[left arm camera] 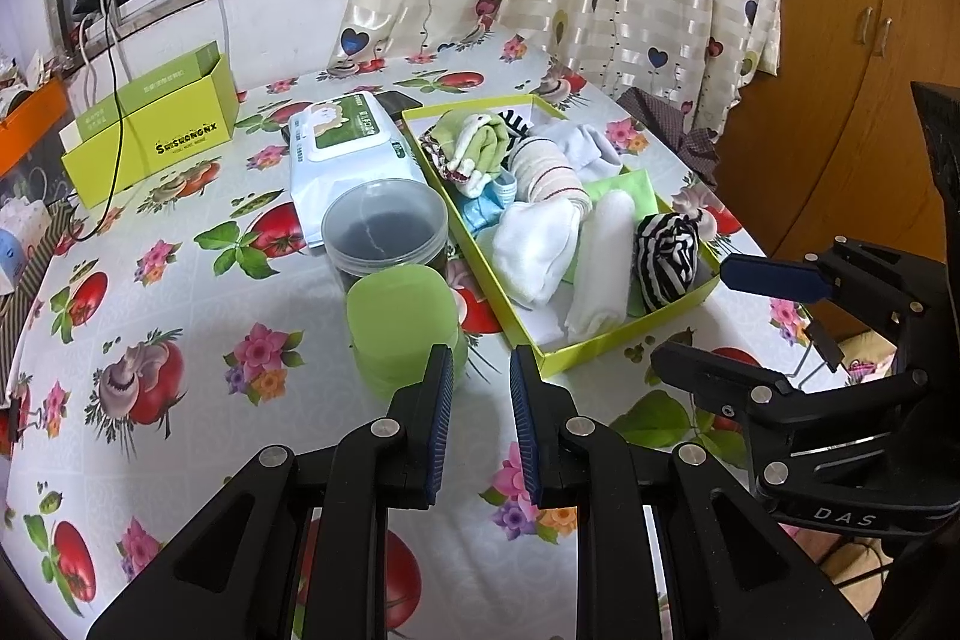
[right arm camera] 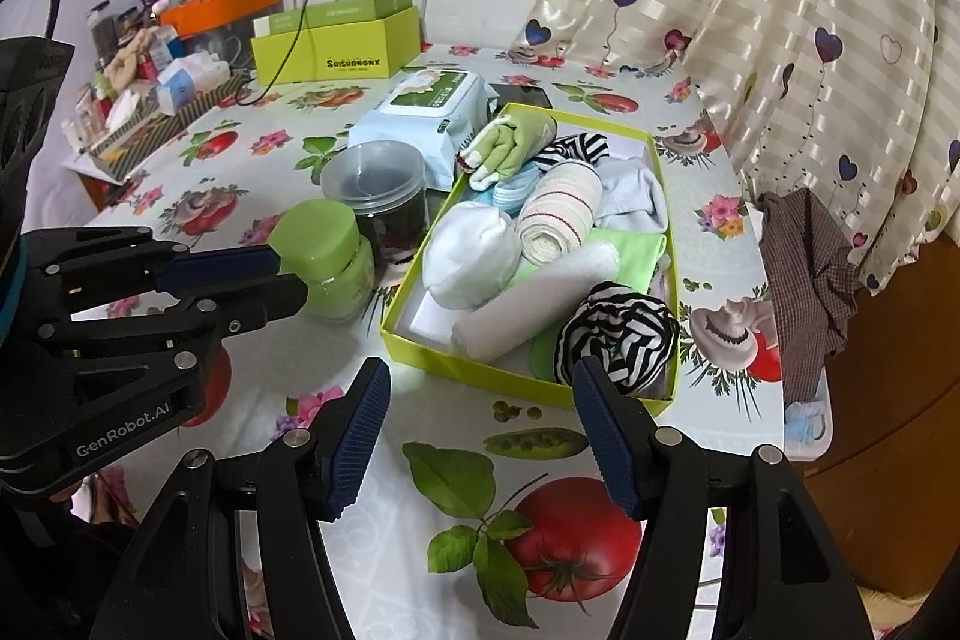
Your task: Organize soft objects
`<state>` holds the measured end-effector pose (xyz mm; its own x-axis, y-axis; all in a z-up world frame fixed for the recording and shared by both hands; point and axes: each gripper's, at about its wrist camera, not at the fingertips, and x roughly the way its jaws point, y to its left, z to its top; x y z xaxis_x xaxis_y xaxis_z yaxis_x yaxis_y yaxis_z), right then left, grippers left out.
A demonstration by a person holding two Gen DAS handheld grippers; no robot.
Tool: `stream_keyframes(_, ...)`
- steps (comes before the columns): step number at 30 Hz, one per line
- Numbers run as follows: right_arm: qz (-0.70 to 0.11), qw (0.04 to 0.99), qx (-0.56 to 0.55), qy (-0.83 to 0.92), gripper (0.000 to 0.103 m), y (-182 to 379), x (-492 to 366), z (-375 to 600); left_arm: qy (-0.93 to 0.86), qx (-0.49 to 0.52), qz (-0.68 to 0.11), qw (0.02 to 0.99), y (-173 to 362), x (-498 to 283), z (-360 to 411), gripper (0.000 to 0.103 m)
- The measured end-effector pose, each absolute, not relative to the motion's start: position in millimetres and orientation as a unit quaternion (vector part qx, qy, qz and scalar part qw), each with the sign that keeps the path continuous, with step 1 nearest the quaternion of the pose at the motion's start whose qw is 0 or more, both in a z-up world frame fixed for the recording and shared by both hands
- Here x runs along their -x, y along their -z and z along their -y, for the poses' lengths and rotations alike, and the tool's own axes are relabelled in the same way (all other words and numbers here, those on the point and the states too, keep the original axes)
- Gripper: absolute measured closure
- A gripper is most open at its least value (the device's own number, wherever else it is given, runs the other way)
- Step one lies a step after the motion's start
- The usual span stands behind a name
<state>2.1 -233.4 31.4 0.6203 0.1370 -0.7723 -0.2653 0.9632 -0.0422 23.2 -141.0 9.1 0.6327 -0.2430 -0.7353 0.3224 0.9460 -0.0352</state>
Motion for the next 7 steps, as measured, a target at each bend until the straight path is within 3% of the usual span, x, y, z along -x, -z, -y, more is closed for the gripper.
stream_keyframes(7, -0.42, 0.897, 0.076, -0.112, 0.039, -30.9, -2.8, 232.4, 0.163, -0.044, -0.395, 0.903, -12.3, -22.3, 140.3, 0.082)
